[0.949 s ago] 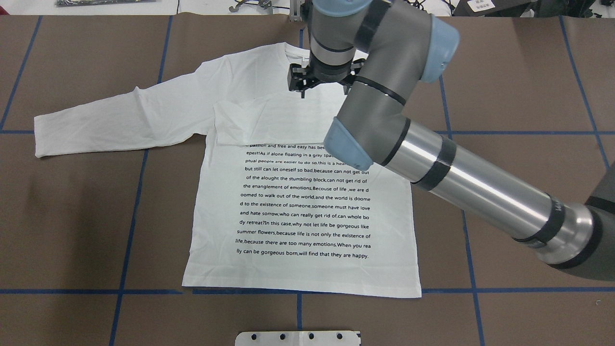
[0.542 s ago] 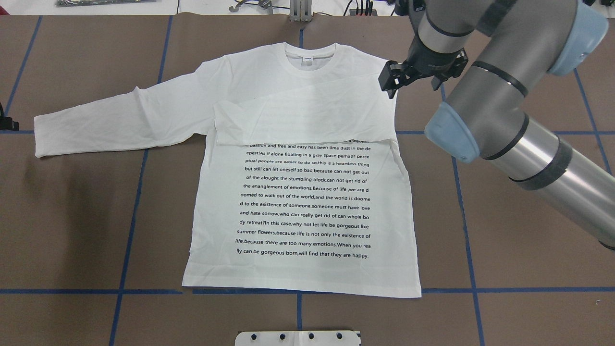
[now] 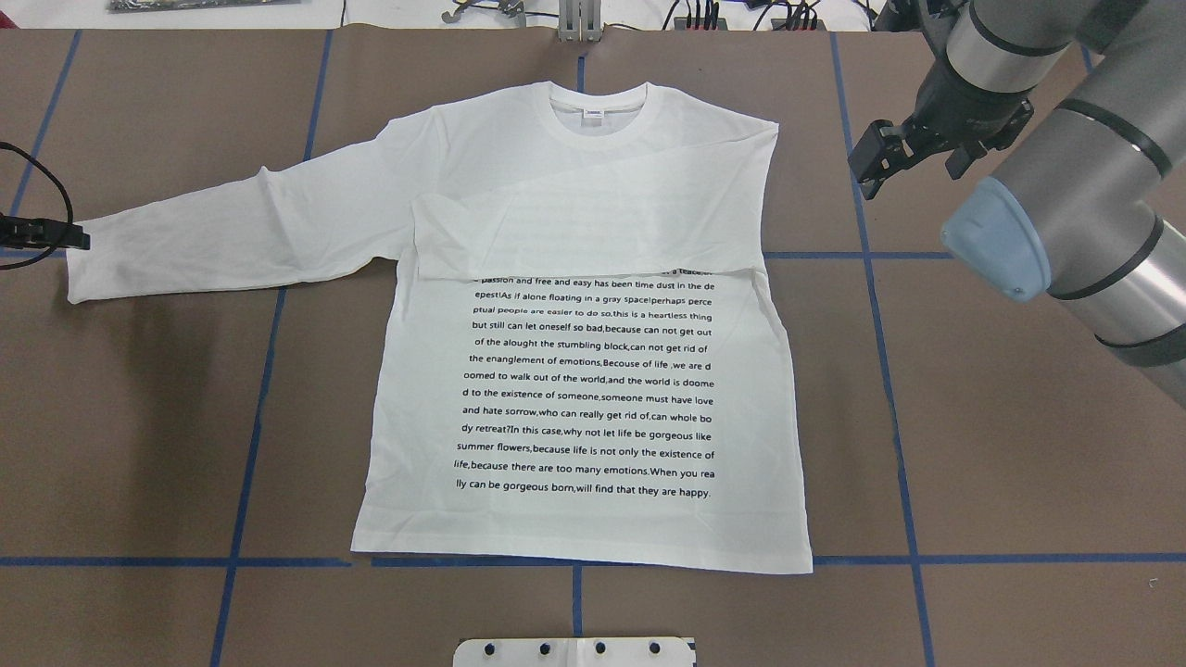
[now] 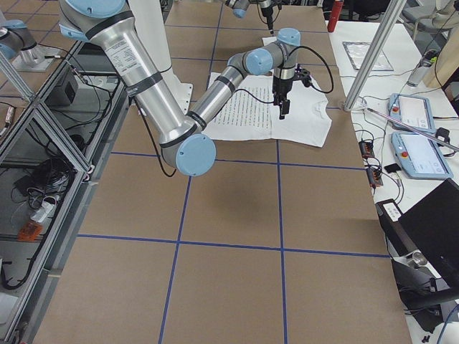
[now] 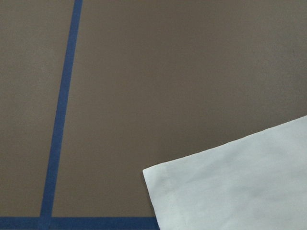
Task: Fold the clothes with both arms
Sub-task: 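Withdraw the right arm while the left gripper moves to the other sleeve cuff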
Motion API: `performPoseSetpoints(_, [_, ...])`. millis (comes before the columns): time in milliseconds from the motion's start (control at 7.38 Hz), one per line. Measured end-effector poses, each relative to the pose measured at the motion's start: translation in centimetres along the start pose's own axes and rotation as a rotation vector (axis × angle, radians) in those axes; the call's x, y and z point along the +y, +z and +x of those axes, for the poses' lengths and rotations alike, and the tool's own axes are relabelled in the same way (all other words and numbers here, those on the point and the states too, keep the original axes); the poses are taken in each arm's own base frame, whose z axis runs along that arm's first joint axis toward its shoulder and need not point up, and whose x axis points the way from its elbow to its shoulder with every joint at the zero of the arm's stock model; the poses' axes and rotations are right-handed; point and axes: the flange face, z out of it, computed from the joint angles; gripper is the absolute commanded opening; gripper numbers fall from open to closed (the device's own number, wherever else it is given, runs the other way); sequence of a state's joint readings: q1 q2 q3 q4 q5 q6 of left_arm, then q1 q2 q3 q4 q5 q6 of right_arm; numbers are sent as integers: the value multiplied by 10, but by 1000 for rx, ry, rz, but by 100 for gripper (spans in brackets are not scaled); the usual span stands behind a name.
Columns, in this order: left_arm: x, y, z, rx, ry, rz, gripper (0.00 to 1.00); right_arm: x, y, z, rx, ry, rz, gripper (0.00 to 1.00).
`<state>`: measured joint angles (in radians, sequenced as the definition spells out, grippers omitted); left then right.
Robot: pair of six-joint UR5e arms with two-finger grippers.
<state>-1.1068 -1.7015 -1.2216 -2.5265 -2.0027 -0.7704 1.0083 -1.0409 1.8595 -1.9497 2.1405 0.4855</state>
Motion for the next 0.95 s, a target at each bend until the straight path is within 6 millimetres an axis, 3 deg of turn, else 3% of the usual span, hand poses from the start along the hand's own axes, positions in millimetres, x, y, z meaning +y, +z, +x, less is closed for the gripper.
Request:
performPoseSetpoints(542, [4, 15, 2, -15, 8, -20, 82, 3, 2, 6, -3, 2, -5, 100])
performPoseSetpoints(949, [2, 21, 9, -13, 8, -27, 62, 3, 1, 5, -2, 2, -4, 100])
